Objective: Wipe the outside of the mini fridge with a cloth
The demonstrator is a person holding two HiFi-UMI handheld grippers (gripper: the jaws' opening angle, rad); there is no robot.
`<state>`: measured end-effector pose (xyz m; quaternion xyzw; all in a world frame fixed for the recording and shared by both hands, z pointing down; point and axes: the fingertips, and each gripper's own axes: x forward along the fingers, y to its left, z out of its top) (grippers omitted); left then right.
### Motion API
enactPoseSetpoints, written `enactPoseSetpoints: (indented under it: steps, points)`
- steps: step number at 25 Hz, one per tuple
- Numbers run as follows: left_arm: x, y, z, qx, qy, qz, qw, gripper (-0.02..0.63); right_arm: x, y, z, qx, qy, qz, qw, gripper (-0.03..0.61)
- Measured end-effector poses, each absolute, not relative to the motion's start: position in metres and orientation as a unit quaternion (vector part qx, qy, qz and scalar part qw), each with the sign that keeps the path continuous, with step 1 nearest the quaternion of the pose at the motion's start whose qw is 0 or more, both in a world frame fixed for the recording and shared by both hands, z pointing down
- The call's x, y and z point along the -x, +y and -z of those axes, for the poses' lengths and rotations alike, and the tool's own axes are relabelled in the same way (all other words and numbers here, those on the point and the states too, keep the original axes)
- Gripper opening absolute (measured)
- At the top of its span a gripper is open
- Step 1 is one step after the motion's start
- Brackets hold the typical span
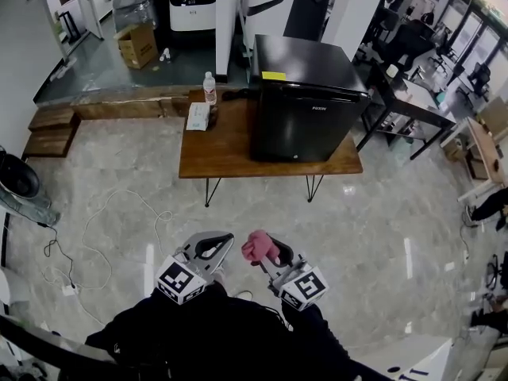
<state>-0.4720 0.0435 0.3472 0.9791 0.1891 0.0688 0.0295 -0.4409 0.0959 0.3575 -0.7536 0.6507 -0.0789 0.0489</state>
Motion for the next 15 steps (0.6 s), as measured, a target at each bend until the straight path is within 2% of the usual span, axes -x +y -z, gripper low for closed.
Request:
enactPoseSetpoints:
  steps: [8,15]
  points:
    - [0.404,-0.024,-0.336,-0.978,0.200,-0.044,0.031,0.006,0.371,0.033,-0.340,0.766,0.638,0.069,0.032,0.126]
    - [0.337,-0.087,-0.324,-0.978,0.205,-0.028,0.031,0.006,0.296,-0.026,-0.332,0.788,0.612,0.073,-0.014,0.130]
